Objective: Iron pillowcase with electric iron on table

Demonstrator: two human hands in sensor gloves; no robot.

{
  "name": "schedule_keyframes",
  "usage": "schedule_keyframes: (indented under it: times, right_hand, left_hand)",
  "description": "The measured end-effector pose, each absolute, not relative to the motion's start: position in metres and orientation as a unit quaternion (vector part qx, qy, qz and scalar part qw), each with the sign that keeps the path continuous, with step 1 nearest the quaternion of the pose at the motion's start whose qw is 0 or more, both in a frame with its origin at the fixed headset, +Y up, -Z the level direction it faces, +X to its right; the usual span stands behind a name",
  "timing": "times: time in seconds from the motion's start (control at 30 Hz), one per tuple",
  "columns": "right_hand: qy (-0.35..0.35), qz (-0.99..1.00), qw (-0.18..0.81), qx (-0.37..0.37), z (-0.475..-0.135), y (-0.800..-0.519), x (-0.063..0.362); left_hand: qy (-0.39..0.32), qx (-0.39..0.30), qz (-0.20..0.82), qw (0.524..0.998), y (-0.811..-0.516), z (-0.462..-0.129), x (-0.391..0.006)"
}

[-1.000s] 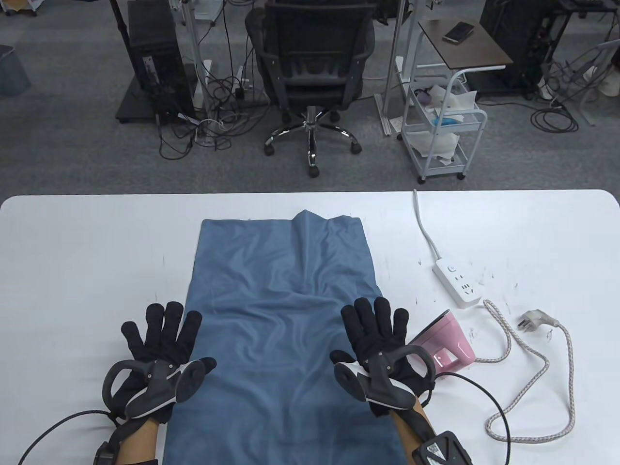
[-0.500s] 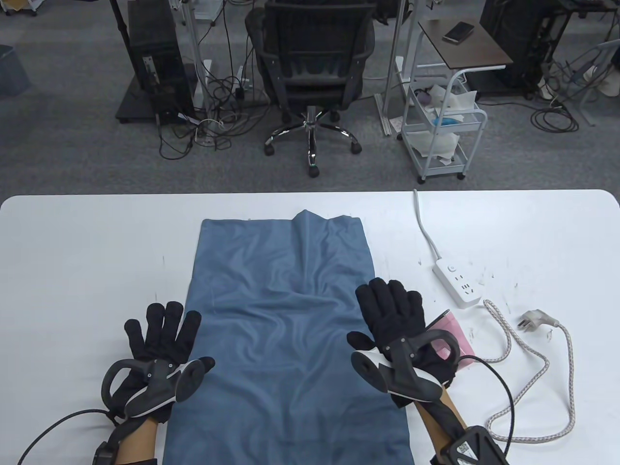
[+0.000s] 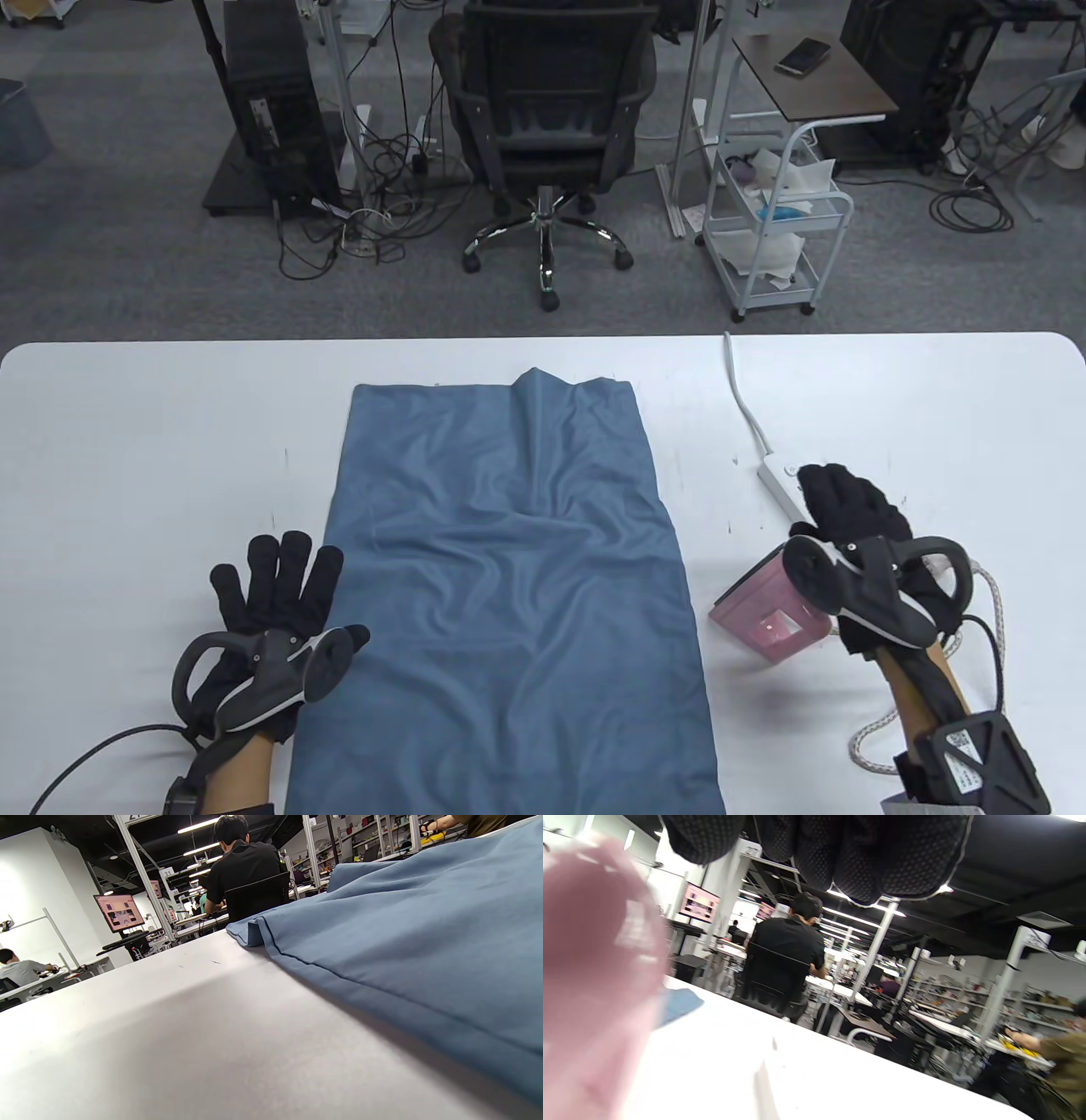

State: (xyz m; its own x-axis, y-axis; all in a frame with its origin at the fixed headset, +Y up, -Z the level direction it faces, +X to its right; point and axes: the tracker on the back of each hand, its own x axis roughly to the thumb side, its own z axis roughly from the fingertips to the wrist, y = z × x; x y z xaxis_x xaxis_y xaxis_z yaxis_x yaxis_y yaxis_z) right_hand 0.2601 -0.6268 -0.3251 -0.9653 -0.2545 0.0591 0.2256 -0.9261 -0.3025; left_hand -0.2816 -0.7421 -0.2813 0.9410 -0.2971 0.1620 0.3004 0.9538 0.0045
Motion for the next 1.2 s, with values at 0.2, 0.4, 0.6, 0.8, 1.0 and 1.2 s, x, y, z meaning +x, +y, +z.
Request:
schedule_keyframes:
  times: [0.2,0.4,0.6,0.8,1.0,1.2]
  right_hand:
    - [0.08,-0.992,0.093,0.032,-0.356,-0.656,0.322]
    - [0.001,-0.991,0.075,0.108,-0.384,-0.693,0.367]
    - [-0.127,-0.974,0.066,0.176,-0.395,-0.726,0.401]
    - [-0.154,-0.968,0.02,0.196,-0.395,-0.742,0.415]
    - [-0.177,-0.959,0.063,0.21,-0.395,-0.754,0.419]
    - [-0.148,-0.966,0.033,0.21,-0.393,-0.752,0.422]
  left_hand:
    - [-0.064,-0.023,-0.159,0.985,-0.744,-0.28,-0.285]
    - [-0.038,-0.036,-0.175,0.983,-0.746,-0.279,-0.288]
    - [-0.015,-0.047,-0.188,0.981,-0.749,-0.28,-0.292]
    - [-0.003,-0.058,-0.189,0.98,-0.749,-0.279,-0.293]
    - [0.003,-0.064,-0.189,0.98,-0.749,-0.279,-0.294]
    - [0.003,-0.063,-0.188,0.98,-0.75,-0.28,-0.295]
